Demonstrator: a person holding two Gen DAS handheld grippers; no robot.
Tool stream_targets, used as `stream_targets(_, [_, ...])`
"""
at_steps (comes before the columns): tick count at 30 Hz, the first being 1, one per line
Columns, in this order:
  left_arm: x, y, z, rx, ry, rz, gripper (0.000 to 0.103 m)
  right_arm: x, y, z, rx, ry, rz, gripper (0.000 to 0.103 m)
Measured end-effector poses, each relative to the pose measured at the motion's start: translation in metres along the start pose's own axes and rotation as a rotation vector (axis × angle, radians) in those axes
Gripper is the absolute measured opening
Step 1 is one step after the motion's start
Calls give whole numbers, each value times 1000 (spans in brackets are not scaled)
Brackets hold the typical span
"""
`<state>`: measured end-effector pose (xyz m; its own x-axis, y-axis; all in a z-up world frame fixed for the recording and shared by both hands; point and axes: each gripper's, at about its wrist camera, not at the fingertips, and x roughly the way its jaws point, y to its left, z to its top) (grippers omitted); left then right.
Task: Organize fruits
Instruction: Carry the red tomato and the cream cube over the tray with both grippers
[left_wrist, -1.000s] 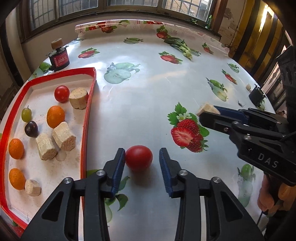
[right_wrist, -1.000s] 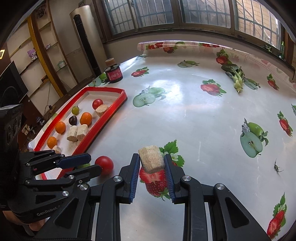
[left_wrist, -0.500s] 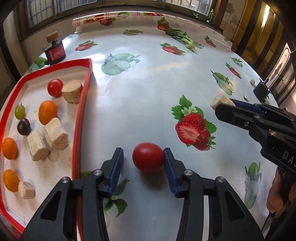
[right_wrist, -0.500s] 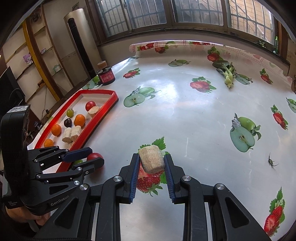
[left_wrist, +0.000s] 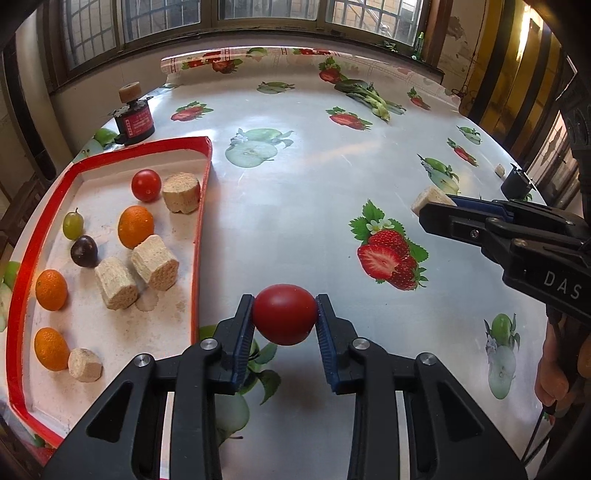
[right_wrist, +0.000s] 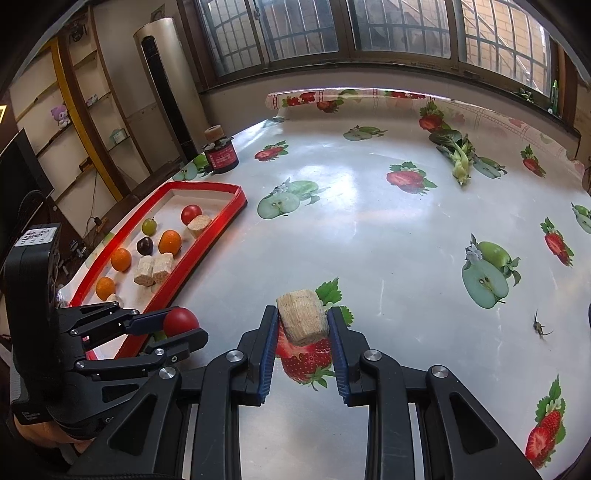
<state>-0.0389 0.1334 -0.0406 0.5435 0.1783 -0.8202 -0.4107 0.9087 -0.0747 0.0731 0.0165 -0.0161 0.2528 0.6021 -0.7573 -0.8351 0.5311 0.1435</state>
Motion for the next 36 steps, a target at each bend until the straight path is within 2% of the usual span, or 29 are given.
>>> stream_targets(14, [-43,47,-18,-69,-63,64,30,12,54,7,-84,10,73,27])
stream_targets(36, [-63,109,-48,-171,-71,135,30,33,117,14,-175,34,167,27])
